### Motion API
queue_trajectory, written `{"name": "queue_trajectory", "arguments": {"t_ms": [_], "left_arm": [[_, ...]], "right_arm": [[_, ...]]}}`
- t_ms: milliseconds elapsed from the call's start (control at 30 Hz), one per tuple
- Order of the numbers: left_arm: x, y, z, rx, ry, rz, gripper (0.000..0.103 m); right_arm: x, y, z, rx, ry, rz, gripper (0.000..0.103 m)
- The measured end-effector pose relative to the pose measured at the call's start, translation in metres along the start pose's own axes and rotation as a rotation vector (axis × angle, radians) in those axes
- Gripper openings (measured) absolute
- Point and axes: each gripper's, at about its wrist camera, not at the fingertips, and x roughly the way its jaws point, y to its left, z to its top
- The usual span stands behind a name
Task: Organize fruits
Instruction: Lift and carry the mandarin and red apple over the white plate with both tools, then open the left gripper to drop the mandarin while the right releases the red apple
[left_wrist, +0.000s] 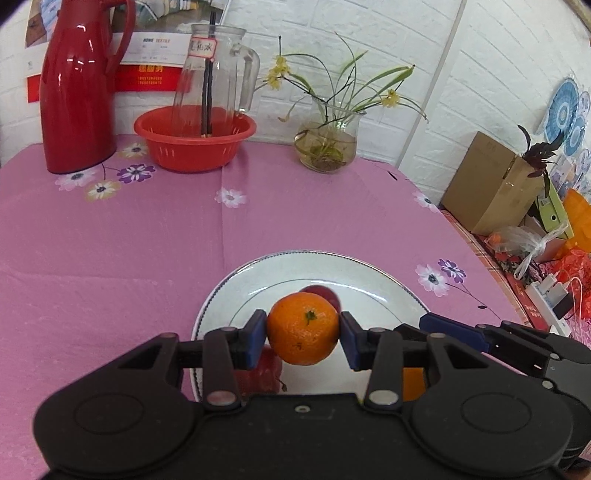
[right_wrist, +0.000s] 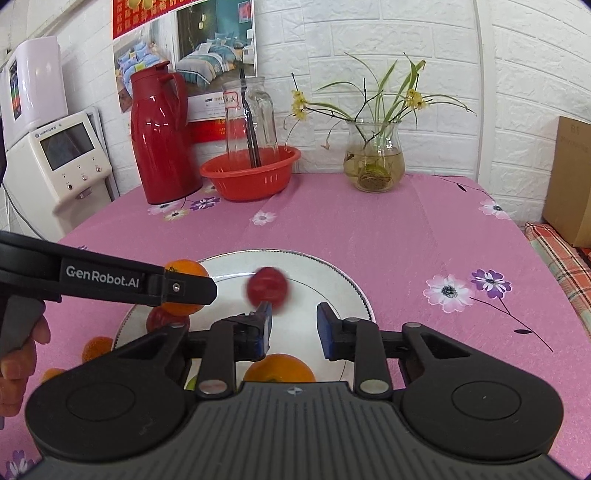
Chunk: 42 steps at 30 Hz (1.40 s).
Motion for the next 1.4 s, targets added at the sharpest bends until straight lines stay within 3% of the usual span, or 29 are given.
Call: {"name": "queue_trajectory", "arguments": {"t_ms": [667, 967, 1033, 1400], "left_arm": [[0.018, -0.007, -0.006, 0.033, 0.026, -0.032, 0.103], [0.018, -0.006, -0.006, 0.03, 0.015, -0.031, 0.103], [0.016, -0.006, -0.006, 0.028, -0.007, -0.023, 0.103], [0.0, -0.01, -0.006, 0.023, -0.08, -0.001, 0.103]], "right_arm": [[0.012, -0.004, -0.005, -0.005, 0.022, -0.01, 0.048], [0.009, -0.005, -0.005, -0.023, -0.009, -0.07, 0.058], [0.009, -0.007, -0.006, -0.018, -0.013, -0.081, 0.066], [0.006, -0.006, -0.008, -0.012, -0.018, -0.072, 0.079]]}}
